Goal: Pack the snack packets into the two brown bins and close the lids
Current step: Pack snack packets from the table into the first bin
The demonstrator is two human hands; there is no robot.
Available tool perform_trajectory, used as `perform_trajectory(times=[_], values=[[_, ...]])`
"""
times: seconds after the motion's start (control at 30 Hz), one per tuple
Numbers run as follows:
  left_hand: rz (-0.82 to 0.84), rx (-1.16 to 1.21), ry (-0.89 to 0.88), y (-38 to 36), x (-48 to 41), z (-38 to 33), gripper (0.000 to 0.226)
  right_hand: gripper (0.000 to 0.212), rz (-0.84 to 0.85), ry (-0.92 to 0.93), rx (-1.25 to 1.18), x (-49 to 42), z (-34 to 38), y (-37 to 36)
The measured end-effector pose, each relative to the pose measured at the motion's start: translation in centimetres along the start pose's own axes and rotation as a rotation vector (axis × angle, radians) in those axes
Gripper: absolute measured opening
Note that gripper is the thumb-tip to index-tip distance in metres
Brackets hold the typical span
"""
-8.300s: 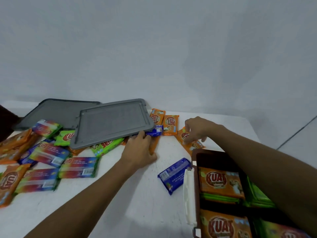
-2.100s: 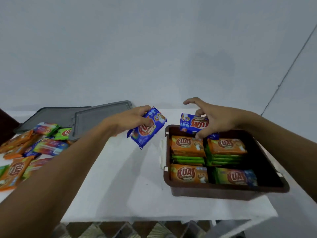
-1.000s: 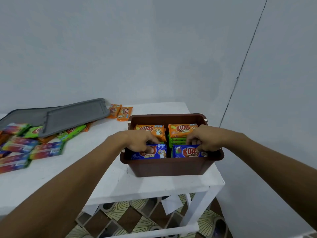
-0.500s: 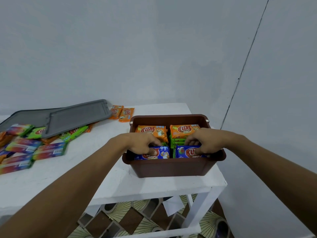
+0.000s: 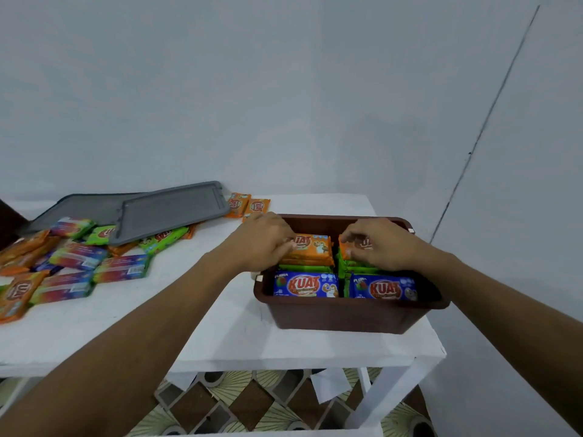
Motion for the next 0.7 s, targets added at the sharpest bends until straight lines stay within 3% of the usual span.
perform_trajectory(times=[0.23,0.4,0.57,0.7], values=[[-0.107,0.004,0.234,0.4,5.8,5.7,0.036,0.024,-0.104,0.081,0.005,-5.3,6.2,-0.9],[-0.117,0.02,0.442,-0.5,12.3,13.9,0.027,0.017,-0.141,0.138,-0.058,-11.8,12.6,-2.9],[-0.131,0.154,0.784,-1.8,16.9,22.0,0.041,0.008,-0.087,0.092,-0.119,-19.8,18.3,-5.9],[-0.16,0.388,1.094,-3.4,18.9,26.8,0.057,0.039,-0.009,-0.083,-0.138,-25.6,21.5,-9.0]])
Point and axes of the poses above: each hand's wrist, its own x-axis away from the middle knuckle, its own y-axis out of the back of the hand, z = x × y, the point moved 1 cm from there along -x, towards the middle knuckle, and after that the axes turned 11 degrees about -y, right-handed, at the moved point
